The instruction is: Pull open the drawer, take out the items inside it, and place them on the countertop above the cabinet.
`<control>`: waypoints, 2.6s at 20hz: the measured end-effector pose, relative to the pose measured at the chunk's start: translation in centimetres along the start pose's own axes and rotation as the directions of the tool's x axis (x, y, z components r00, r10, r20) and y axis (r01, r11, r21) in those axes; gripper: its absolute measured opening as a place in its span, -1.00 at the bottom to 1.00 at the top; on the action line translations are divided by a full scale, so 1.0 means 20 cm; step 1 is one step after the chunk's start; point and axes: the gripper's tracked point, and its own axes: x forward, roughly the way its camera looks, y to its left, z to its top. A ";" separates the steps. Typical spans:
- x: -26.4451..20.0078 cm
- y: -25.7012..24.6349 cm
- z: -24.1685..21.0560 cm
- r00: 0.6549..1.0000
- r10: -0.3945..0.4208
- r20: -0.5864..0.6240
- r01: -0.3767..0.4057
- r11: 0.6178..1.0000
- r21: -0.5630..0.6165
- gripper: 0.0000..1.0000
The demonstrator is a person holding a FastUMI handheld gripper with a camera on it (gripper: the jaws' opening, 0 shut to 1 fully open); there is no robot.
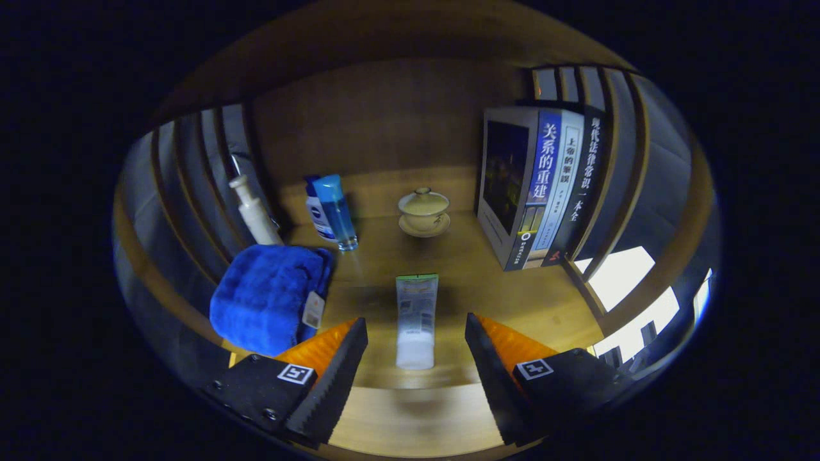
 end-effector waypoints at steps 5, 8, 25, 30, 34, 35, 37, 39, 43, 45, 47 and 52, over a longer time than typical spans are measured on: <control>-0.35 0.14 -0.05 0.985 0.051 0.163 -0.051 0.999 -0.006 0.98; -0.53 0.19 -0.12 0.965 0.083 0.249 -0.091 0.996 0.022 0.97; -0.90 0.15 -0.95 0.924 0.041 0.379 -0.054 0.998 0.024 0.98; -0.82 0.12 -1.17 0.937 0.016 0.350 -0.023 1.000 0.015 0.98; -0.69 0.11 -1.31 0.964 0.018 0.264 -0.028 0.999 0.035 0.98; -0.69 0.10 -1.31 0.964 0.015 0.266 -0.025 0.999 0.035 0.99; -0.66 0.10 -1.32 0.969 0.010 0.245 -0.017 1.000 0.025 0.98; -0.64 0.10 -1.36 0.978 -0.004 0.208 0.002 1.000 0.009 0.98; -0.62 0.09 -1.36 0.980 -0.025 0.198 0.026 1.000 -0.004 0.98; -0.60 0.11 -1.37 0.983 -0.029 0.180 0.032 0.999 -0.016 0.97; -0.56 0.10 -1.34 0.982 -0.030 0.187 0.036 0.999 -0.030 0.97; -0.47 0.11 -1.23 0.977 -0.010 0.211 0.014 1.000 -0.019 0.96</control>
